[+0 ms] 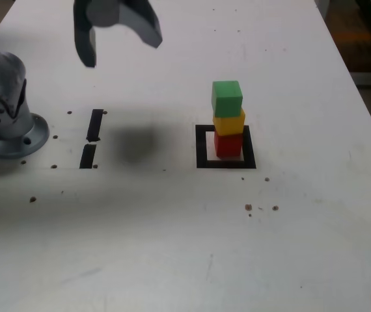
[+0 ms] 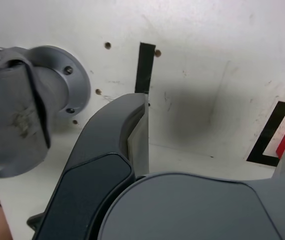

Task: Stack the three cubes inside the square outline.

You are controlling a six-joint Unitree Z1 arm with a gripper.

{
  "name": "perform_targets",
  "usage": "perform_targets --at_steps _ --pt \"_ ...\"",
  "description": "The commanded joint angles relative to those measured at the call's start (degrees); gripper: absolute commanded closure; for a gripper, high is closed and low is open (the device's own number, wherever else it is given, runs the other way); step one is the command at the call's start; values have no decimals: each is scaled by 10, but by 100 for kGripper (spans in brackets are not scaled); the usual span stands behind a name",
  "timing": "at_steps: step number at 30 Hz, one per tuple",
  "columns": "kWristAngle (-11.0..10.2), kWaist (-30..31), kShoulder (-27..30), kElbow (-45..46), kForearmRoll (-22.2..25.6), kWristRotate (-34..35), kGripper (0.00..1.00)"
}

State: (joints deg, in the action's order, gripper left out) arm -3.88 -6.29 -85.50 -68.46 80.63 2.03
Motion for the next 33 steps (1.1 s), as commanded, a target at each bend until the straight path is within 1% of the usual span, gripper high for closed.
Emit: perform_targets --at_steps 1,4,8,15,18,22,29,33 --pt "8 0 22 69 -28 -2 0" --pt "18 5 46 117 -54 -2 0" --pt "29 23 65 146 -74 3 0" --pt "41 53 53 184 -120 10 0" --pt "44 55 51 189 -127 9 0" --pt "44 56 50 192 -126 9 0" --pt "35 47 49 196 -114 4 0" --pt "30 39 47 202 -121 1 0"
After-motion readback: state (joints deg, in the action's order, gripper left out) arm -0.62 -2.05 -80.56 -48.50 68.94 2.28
